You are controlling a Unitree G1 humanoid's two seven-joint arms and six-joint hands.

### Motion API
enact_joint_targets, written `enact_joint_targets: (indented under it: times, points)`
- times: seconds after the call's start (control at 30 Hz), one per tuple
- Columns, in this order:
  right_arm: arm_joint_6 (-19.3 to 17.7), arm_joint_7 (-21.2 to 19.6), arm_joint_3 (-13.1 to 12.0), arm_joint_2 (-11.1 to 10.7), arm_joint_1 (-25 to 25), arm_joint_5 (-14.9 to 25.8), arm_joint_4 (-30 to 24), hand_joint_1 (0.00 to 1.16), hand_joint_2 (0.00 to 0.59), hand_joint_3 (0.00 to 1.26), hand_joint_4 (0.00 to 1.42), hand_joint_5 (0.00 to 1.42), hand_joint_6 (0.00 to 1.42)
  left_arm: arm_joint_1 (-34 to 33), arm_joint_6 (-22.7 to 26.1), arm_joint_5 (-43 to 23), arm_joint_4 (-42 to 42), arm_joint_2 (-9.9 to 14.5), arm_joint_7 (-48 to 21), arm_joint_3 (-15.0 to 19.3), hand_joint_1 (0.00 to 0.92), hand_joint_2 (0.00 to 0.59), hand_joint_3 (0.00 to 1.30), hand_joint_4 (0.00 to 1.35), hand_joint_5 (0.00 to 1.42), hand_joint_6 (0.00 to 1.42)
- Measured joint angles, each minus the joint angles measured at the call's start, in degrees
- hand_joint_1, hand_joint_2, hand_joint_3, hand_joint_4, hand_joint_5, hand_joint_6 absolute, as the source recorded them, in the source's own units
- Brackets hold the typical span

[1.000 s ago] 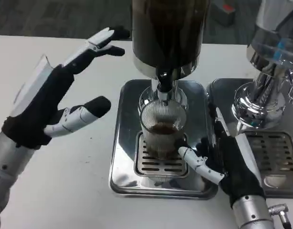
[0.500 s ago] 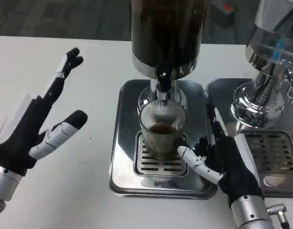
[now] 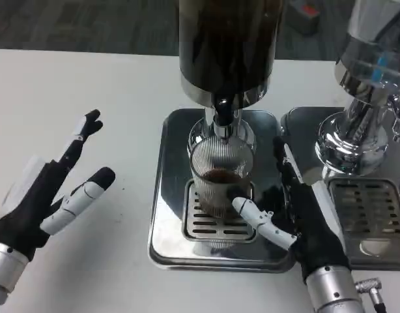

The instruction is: Grasp the cup under the faucet to collect the drink, then remove the cup.

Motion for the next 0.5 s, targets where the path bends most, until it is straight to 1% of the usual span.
enact_joint_targets:
  times: [0.27,0.5]
  points:
    - [-1.9,0.0,-0.3,1.0,-2.6,0.9,4.3,0.65,0.189,0.00,0.00,0.00,0.00,-0.2,0.6,-0.1,2.2,0.0,-0.7,-0.2,0.000,0.128,0.00,0.00,0.00,0.00]
    - [-3.2,0.2,-0.1,1.1,-3.8,0.9,6.3,0.66,0.184,0.00,0.00,0.00,0.01,-0.2,0.7,-0.3,2.2,0.0,-0.7,-0.2,0.000,0.133,0.00,0.00,0.00,0.00]
